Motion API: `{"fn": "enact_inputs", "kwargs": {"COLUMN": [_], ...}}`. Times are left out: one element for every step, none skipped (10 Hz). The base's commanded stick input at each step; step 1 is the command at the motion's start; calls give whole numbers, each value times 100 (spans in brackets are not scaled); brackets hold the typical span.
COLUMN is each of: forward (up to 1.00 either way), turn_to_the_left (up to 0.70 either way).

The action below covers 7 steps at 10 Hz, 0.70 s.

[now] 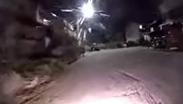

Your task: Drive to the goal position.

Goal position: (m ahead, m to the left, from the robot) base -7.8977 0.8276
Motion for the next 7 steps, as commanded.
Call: {"fn": "enact_inputs", "kwargs": {"forward": [85, 85, 85, 85, 85, 85, 85], "turn_to_the_left": [-6, 0, 0, 0, 0, 0, 0]}}
